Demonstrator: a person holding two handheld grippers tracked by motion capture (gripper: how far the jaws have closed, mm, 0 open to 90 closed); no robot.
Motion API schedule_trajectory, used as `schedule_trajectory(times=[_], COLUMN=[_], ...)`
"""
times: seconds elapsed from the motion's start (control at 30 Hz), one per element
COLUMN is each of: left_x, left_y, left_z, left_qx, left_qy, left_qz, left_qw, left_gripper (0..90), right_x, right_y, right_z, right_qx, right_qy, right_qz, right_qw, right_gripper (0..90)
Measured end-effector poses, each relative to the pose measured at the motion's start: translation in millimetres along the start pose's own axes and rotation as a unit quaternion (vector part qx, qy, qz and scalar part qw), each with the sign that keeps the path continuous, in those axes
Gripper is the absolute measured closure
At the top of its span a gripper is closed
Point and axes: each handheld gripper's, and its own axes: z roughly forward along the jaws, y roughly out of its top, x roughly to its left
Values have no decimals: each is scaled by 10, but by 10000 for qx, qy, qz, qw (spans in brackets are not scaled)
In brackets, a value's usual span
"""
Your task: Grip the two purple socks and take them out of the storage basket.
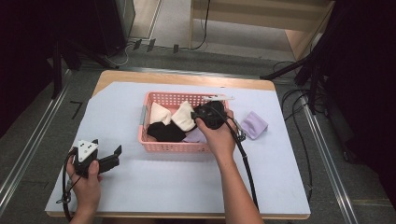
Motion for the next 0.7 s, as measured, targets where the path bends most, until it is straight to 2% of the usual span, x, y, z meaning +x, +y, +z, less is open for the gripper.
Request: schedule_trajectory(times=[0.03,0.07,0.1,0.17,0.23,0.3,0.33,0.37,0.4,0.43,0.5,0.53,0.63,0.7], left_x=[0,0,0,1,1,2,2,2,2,2,1,0,-2,-1], left_y=[-1,-1,0,0,1,1,1,1,1,1,1,0,1,2], left_z=[0,0,0,2,3,5,5,4,4,3,3,3,3,0], left_qx=[-5,-6,-4,-3,10,7,3,9,9,8,10,-2,9,23], left_qy=[-4,-7,-7,-10,-11,-8,-8,-12,-12,-14,-14,-19,-4,-5], left_qz=[-3,-3,-1,-7,-11,-18,-24,-19,-19,-14,-8,-10,-8,-3], left_qw=[10000,10000,10000,10000,10000,10000,10000,10000,10000,10000,10000,10000,10000,10000], left_gripper=[138,138,138,138,138,138,138,138,138,138,139,139,139,139], right_x=[-16,-16,-30,-30,-41,-27,-9,25,25,37,30,24,33,18], right_y=[-49,-49,-68,-88,-92,-105,-118,-166,-166,-184,-185,-192,-214,-236], right_z=[72,72,99,119,153,216,255,342,342,375,399,398,372,356], right_qx=[518,518,810,1104,1418,1869,2132,2583,2583,2661,2645,2594,2465,2355], right_qy=[-276,-276,-403,-680,-678,-726,-774,-860,-860,-941,-976,-951,-895,-834], right_qz=[52,52,9,-20,44,-59,-136,-381,-381,-354,-151,-145,-168,-89], right_qw=[9983,9983,9959,9916,9876,9797,9738,9615,9615,9587,9593,9610,9649,9682], right_gripper=[611,611,628,625,595,551,529,500,500,495,521,556,801,839])
